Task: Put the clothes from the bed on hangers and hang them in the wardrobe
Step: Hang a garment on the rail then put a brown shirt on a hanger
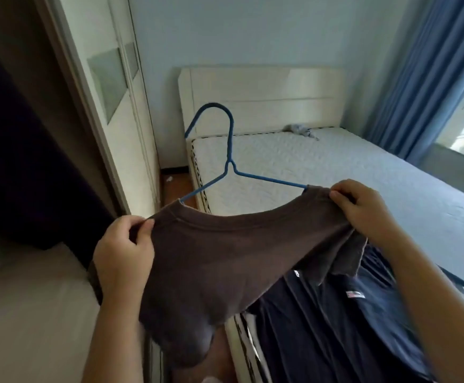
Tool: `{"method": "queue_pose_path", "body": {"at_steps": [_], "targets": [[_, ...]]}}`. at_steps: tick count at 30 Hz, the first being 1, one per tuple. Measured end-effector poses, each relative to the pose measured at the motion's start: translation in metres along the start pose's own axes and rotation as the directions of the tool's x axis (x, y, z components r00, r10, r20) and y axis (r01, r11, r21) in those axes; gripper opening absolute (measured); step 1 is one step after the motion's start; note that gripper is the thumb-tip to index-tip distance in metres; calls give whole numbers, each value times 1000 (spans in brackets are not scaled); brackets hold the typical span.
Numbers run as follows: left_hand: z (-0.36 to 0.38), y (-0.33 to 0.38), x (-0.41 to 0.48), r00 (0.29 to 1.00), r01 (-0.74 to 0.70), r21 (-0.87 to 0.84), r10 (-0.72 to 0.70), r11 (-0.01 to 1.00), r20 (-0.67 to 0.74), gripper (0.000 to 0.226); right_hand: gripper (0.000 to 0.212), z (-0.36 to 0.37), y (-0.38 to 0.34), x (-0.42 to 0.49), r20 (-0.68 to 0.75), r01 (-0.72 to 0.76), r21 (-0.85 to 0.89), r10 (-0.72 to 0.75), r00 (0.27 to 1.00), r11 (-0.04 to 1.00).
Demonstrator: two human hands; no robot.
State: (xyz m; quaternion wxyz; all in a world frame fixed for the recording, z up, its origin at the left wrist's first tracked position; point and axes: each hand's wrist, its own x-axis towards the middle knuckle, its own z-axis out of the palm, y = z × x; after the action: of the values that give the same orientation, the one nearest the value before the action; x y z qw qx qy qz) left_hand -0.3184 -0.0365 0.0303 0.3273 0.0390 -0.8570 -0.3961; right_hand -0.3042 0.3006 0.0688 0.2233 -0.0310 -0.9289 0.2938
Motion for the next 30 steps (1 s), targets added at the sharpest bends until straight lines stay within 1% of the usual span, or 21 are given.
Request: {"method": "queue_pose_path", "body": {"at_steps": [3, 5, 9, 12, 14, 17, 18, 21, 24, 26, 28, 30], "targets": [[-8, 1, -41, 994, -30, 8, 29, 1000, 110, 16, 15, -10, 19, -60, 18, -93, -30, 93, 995, 995], [-12, 1, -62, 980, -40, -18, 43, 999, 194, 14, 14, -18, 32, -98, 44, -166, -48, 168, 985, 985], [-11, 4, -92, 925, -105, -65, 121, 992, 361, 10, 12, -36, 59, -166, 58, -250, -71, 254, 966, 966], [-12, 8, -117, 884, -121, -100, 153, 988, 442, 7, 32, -48, 76, -206, 54, -290, -52, 293, 955, 955], [-13, 10, -135, 865, -110, -112, 150, 988, 478, 6, 35, -51, 82, -228, 32, -327, -44, 329, 944, 944], [-6, 14, -154, 843, -85, -88, 118, 993, 525, 8, 14, -52, 91, -256, -11, -384, -69, 384, 923, 921], [-1, 17, -160, 832, -92, -75, 118, 993, 542, 9, 11, -54, 96, -267, -29, -405, -80, 404, 914, 911], [15, 39, -186, 778, -119, -91, 150, 989, 611, 10, 10, -75, 117, -311, -57, -509, -95, 506, 861, 856], [32, 80, -224, 702, -131, -166, 210, 977, 681, 10, 11, -116, 138, -365, -92, -616, -114, 609, 787, 779], [43, 110, -253, 657, -137, -209, 247, 968, 712, 10, 11, -146, 150, -400, -151, -668, -130, 652, 743, 732], [53, 140, -286, 613, -132, -239, 269, 962, 743, 10, 8, -175, 164, -433, -212, -711, -95, 684, 698, 696], [61, 168, -320, 570, -117, -261, 280, 958, 773, 10, 12, -205, 179, -467, -258, -736, -65, 701, 665, 674]]}}
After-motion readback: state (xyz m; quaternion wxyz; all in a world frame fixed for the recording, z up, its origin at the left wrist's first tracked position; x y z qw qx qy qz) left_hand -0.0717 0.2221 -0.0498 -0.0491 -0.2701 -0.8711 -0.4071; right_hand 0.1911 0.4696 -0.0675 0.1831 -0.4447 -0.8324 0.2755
